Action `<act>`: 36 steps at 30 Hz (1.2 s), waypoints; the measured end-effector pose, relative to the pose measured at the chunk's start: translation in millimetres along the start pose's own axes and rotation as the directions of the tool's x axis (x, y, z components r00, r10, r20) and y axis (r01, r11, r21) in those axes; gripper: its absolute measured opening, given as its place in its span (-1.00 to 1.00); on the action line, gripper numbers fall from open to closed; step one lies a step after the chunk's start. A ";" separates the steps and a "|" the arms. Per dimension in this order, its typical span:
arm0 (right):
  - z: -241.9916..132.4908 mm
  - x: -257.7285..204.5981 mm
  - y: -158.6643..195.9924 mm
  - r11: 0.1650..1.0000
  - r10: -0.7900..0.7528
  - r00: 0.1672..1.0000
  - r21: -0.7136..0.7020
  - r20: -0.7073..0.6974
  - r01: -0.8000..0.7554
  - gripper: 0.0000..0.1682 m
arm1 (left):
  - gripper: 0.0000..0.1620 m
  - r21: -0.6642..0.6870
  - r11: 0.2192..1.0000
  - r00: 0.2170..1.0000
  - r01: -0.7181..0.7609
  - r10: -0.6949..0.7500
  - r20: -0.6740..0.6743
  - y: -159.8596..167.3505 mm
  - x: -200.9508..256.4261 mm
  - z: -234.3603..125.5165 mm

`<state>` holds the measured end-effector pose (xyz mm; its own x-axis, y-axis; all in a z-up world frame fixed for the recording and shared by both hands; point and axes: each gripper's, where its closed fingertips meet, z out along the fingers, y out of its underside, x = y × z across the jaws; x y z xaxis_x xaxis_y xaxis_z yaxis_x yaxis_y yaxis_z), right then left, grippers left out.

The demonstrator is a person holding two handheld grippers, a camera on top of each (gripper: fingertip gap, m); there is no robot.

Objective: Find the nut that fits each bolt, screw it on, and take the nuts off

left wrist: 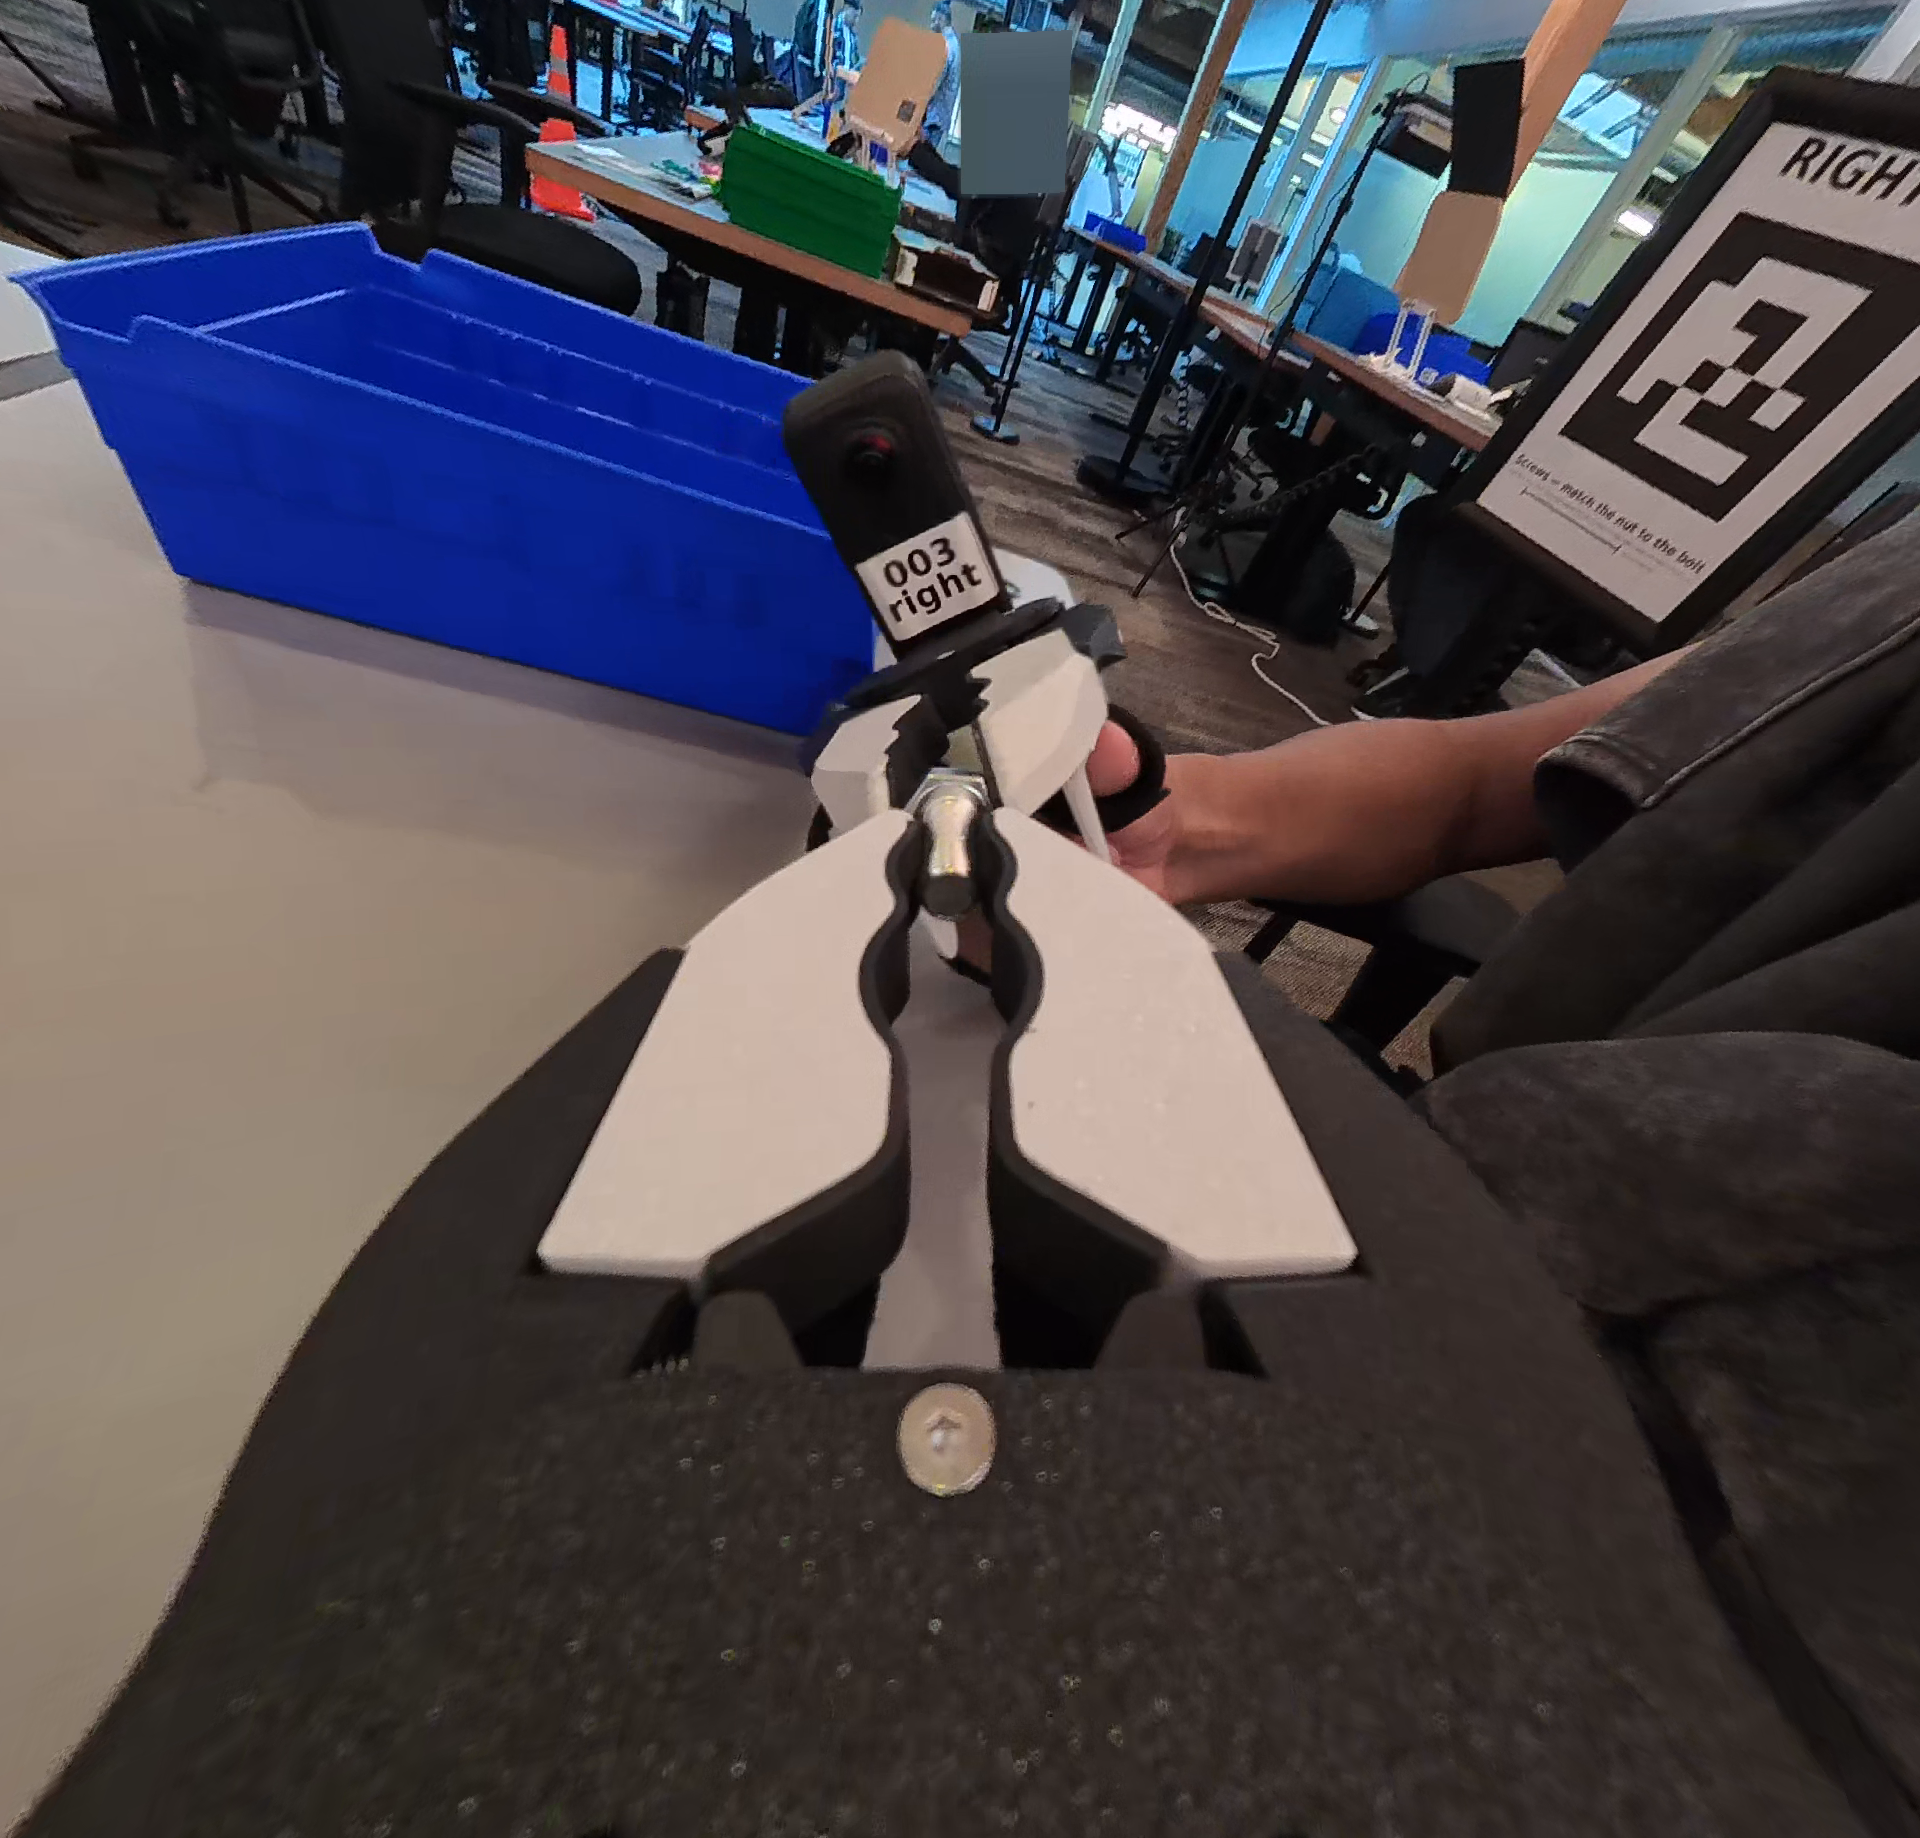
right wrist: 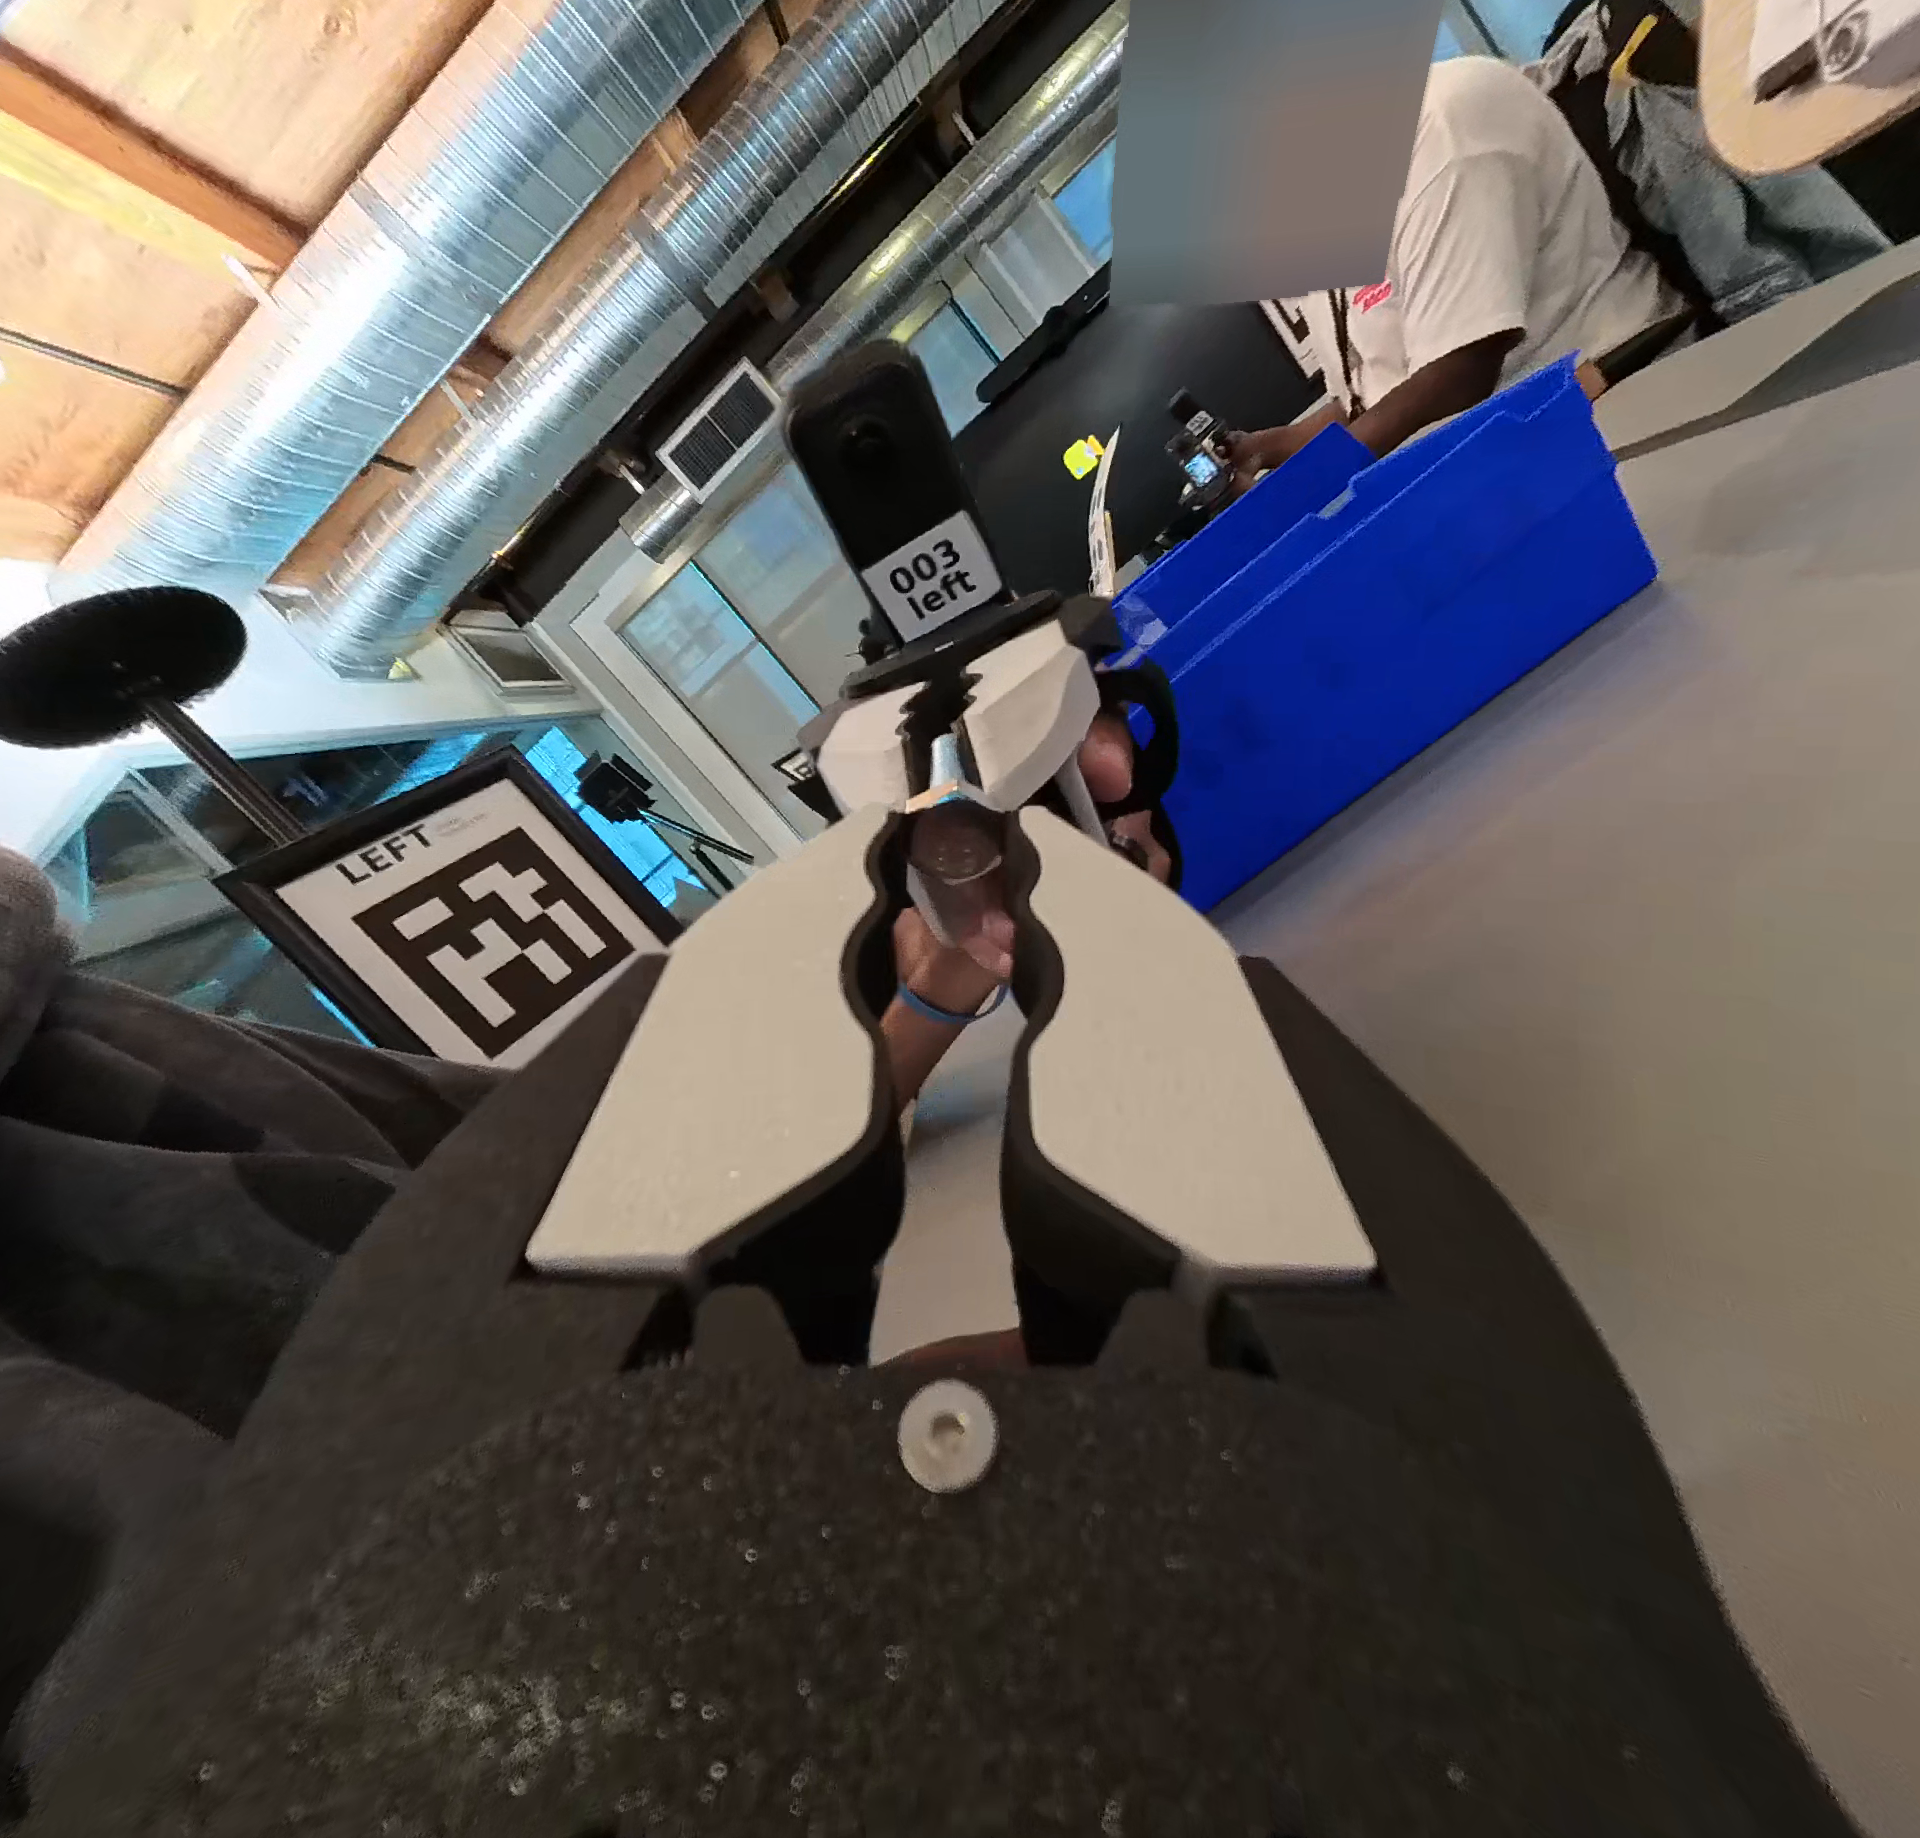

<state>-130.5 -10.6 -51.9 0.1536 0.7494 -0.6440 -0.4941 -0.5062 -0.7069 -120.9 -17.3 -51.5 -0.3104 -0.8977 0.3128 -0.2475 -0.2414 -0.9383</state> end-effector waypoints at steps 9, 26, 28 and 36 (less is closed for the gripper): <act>-26.3 13.8 1.5 0.998 -0.060 0.993 0.000 -0.100 0.060 -0.79 | -0.40 -0.011 0.999 0.990 0.031 -0.029 0.136 -6.9 22.7 -34.3; -51.9 -11.9 9.3 0.890 -0.455 0.860 -0.075 -0.229 0.450 -0.79 | -0.45 0.306 0.941 0.449 0.143 -0.337 0.827 119.8 32.5 -202.0; -50.3 -11.3 13.2 0.875 -0.483 0.845 -0.105 -0.229 0.472 -0.79 | -0.45 0.284 0.948 0.428 0.142 -0.318 0.846 123.9 30.7 -206.1; -45.3 -7.4 18.8 0.861 -0.508 0.828 -0.142 -0.237 0.488 -0.79 | -0.57 0.189 0.966 0.461 0.178 -0.251 0.851 117.7 31.1 -207.8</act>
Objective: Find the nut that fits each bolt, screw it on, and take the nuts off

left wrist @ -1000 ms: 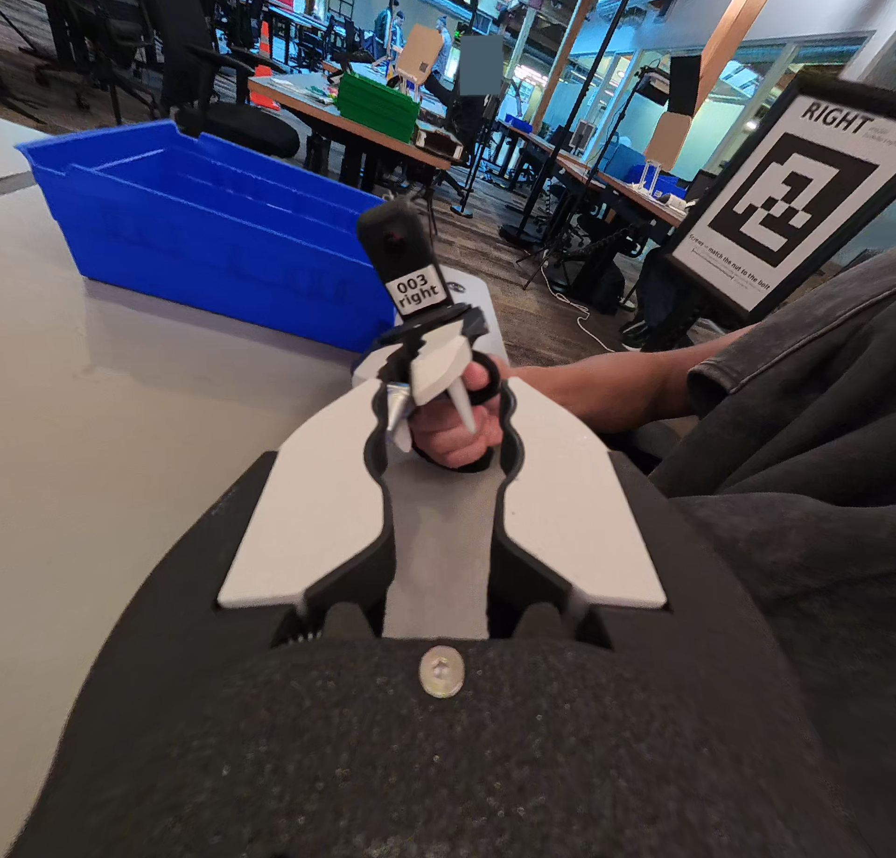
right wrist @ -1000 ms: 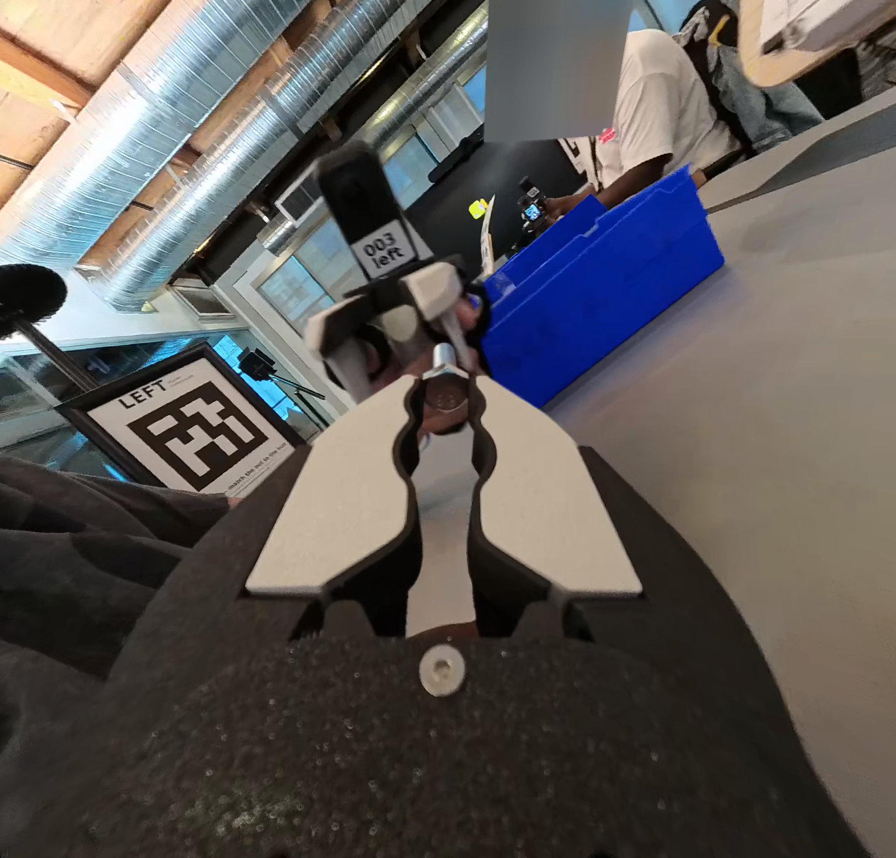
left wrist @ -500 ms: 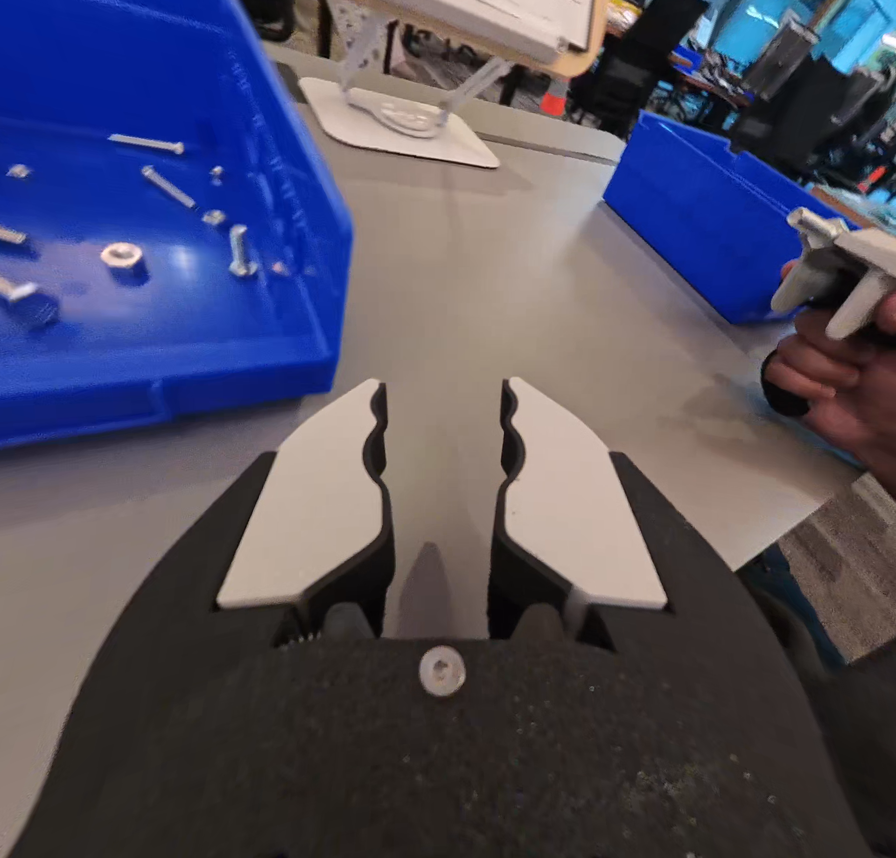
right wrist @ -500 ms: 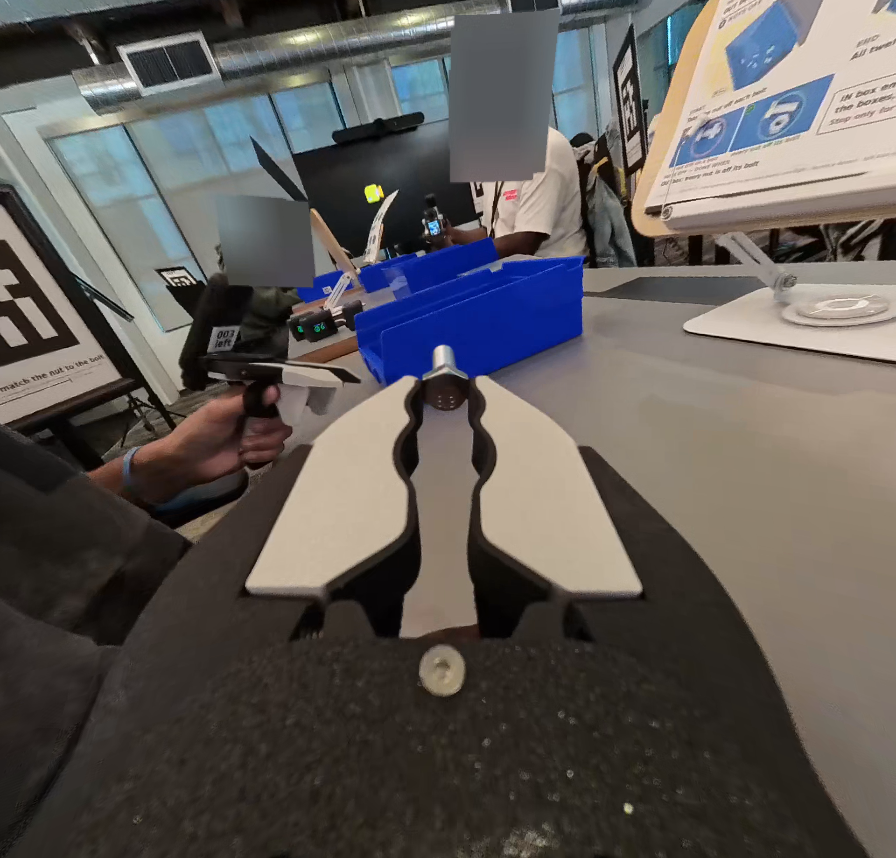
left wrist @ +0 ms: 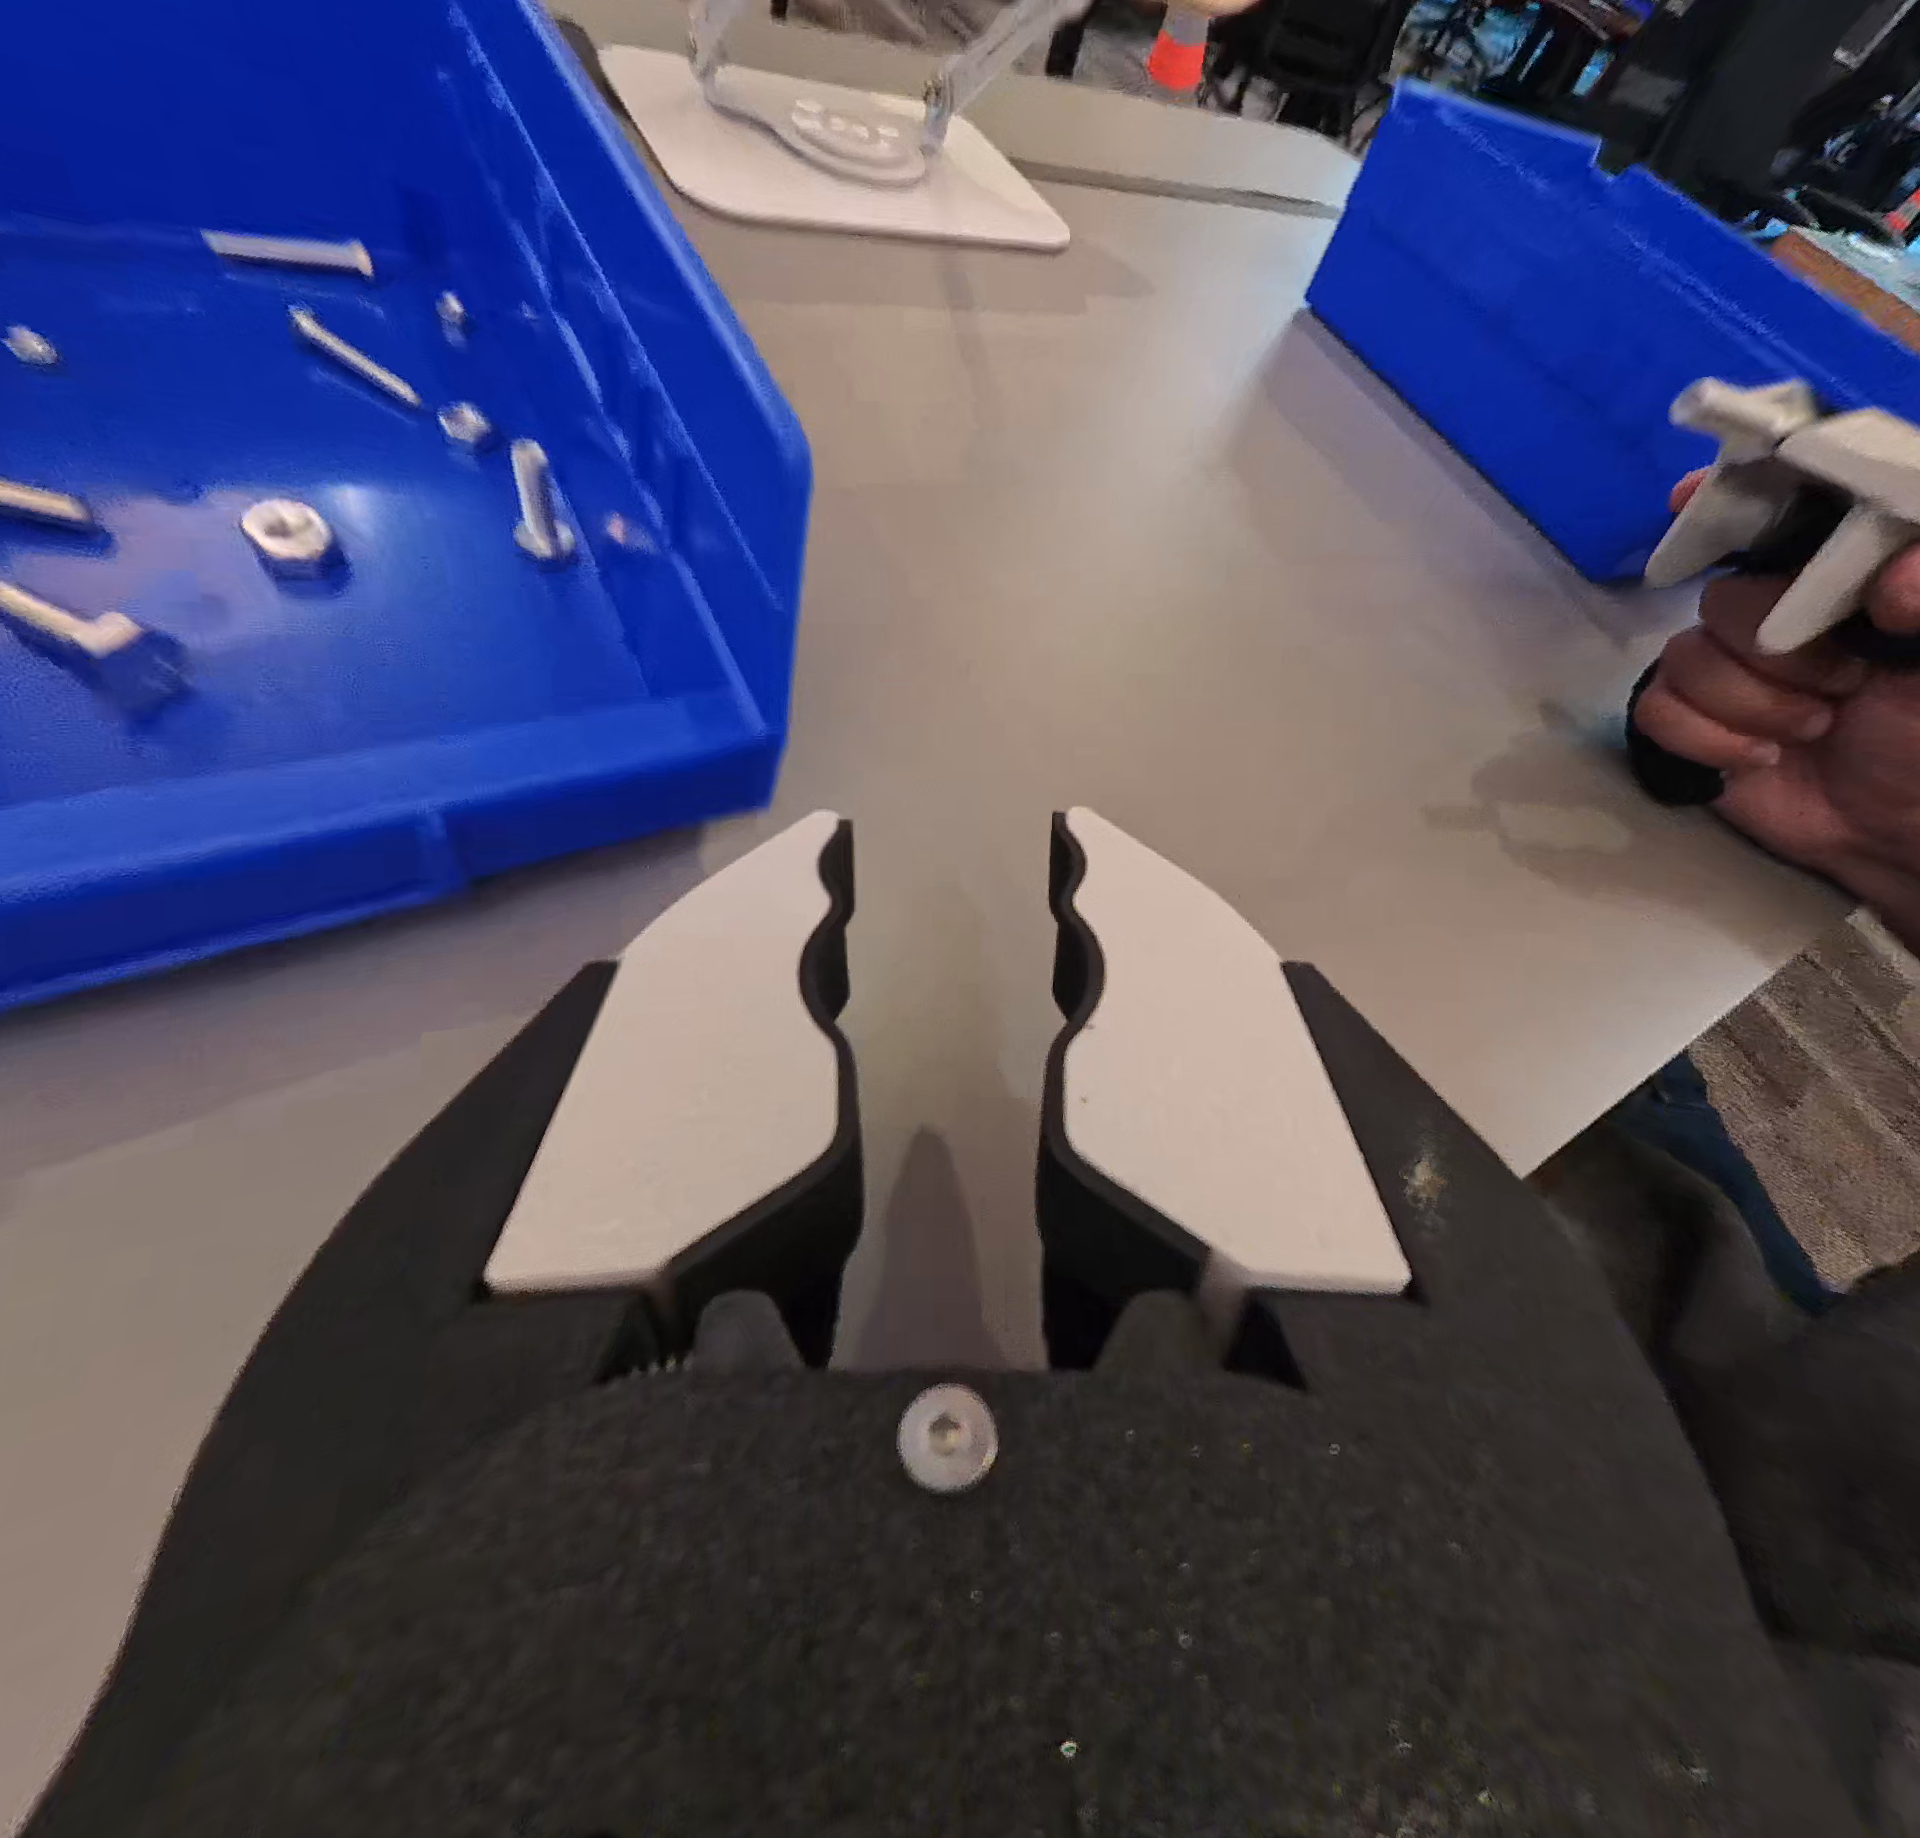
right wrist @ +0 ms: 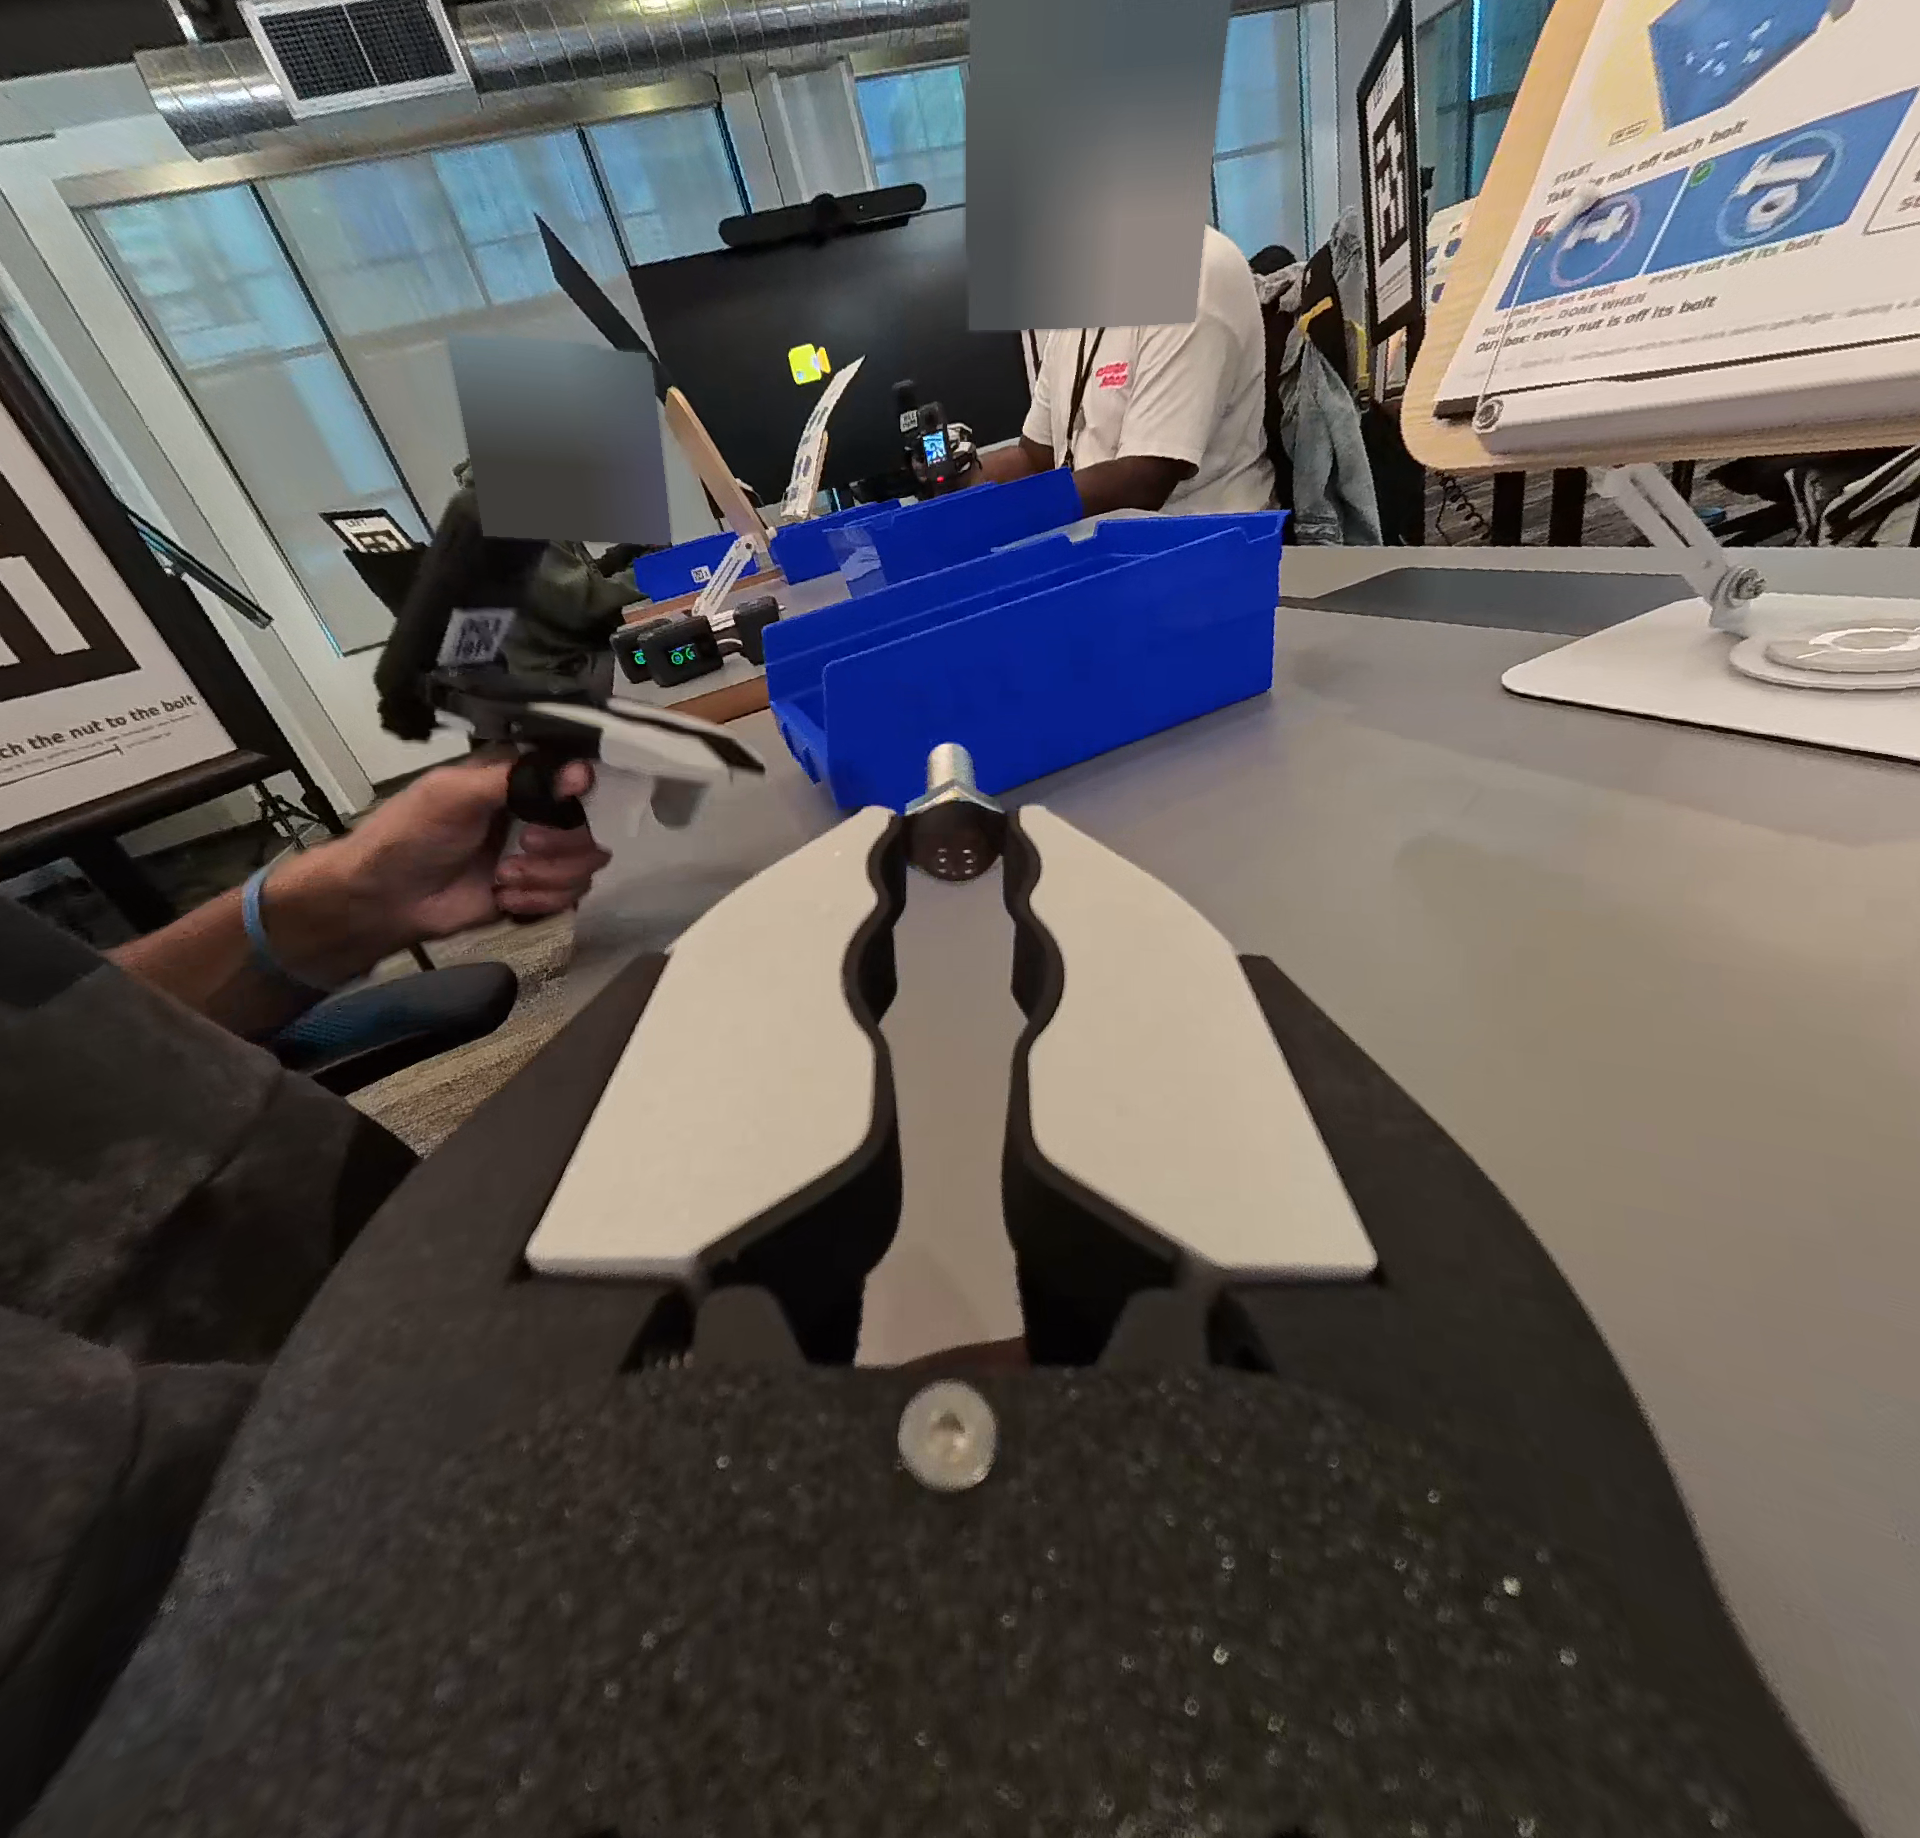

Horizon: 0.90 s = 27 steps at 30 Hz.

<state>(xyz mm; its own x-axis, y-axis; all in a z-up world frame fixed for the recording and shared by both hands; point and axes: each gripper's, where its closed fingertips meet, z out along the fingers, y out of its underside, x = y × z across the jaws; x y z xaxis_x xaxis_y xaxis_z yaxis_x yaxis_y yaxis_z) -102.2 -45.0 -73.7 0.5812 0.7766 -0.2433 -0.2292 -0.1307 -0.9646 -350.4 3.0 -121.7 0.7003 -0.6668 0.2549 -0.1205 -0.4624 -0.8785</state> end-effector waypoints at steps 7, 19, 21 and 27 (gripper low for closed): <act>0.3 -2.2 1.8 1.000 0.003 1.000 -0.014 0.014 -0.002 -0.79 | -0.48 -0.401 0.884 0.923 -0.239 0.335 0.189 -90.7 -112.7 10.2; 0.7 -6.0 3.9 0.999 0.018 0.999 -0.027 0.045 -0.017 -0.79 | -0.56 -0.786 0.608 0.902 0.114 0.267 0.338 -103.5 -268.5 137.0; 0.5 -8.0 4.4 0.999 0.014 0.998 -0.030 0.054 -0.013 -0.79 | -0.57 -0.756 0.620 0.892 0.211 0.194 0.408 -99.6 -276.1 139.4; 2.3 -13.5 6.5 0.999 -0.009 0.997 -0.044 0.073 0.012 -0.79 | -0.56 -0.722 0.615 0.893 0.317 0.062 0.445 -86.5 -279.5 150.3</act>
<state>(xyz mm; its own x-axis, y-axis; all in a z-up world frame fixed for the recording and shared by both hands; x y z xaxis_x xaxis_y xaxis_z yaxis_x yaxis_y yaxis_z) -113.3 -55.0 -76.5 0.5244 0.8209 -0.2263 -0.1876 -0.1478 -0.9711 -429.9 317.1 -177.6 0.9314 -0.3639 -0.0067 -0.3598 -0.9178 -0.1675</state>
